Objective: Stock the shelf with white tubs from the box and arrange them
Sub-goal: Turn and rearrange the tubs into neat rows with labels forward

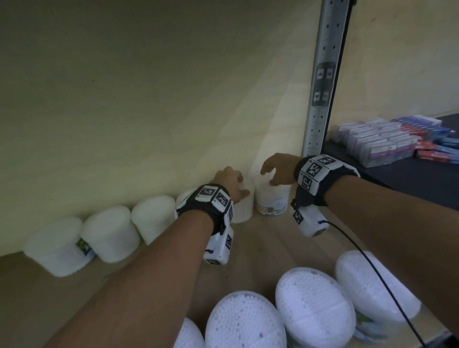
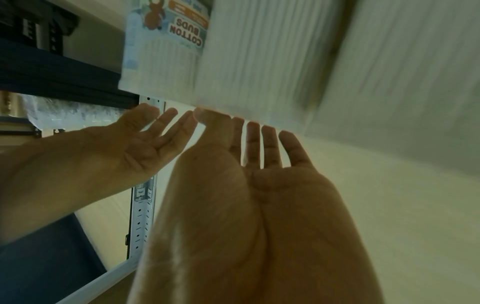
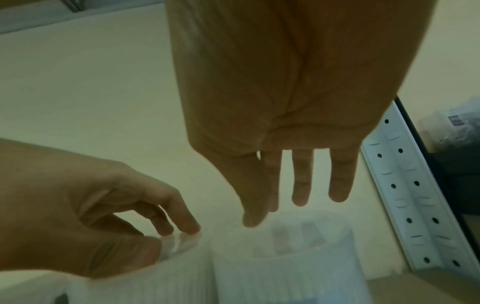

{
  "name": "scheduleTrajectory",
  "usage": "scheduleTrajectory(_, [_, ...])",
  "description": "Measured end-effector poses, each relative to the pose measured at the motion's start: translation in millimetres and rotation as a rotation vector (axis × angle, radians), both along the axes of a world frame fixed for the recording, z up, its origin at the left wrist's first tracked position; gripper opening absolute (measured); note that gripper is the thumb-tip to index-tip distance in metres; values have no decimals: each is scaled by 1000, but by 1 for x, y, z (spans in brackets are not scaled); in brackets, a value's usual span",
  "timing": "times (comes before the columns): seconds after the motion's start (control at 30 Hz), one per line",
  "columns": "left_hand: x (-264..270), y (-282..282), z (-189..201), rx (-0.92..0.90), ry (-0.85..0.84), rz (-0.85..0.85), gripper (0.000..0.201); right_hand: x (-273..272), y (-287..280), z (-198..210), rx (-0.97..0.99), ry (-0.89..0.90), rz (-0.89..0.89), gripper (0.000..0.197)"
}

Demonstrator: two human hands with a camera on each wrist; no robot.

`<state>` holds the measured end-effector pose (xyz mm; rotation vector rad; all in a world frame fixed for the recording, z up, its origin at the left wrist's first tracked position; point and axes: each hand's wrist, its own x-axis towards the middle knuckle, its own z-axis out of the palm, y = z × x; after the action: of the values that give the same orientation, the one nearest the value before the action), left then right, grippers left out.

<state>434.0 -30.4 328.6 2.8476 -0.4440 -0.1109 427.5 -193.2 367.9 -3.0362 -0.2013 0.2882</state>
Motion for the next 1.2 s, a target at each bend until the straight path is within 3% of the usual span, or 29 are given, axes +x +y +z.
scheduleTrajectory(0.33, [2, 1, -3, -2, 14, -8, 51, 5, 4, -16, -68, -33, -129, 58])
scheduleTrajectory(0.6, [1, 2, -5, -14, 8, -18, 50, 0, 2, -3, -87, 39, -43, 52])
scheduleTrajectory(0.8, [1, 2, -5, -18, 0, -19, 50, 3, 4, -5, -29, -31, -62, 43])
scheduleTrajectory(0.97, [0, 2, -5, -18, -5, -17, 49, 6, 9, -13, -74, -16, -93, 55])
scheduleTrajectory(1.2, [0, 2, -5, -15, -10, -16, 49, 5, 3, -10, -105, -4, -26, 53])
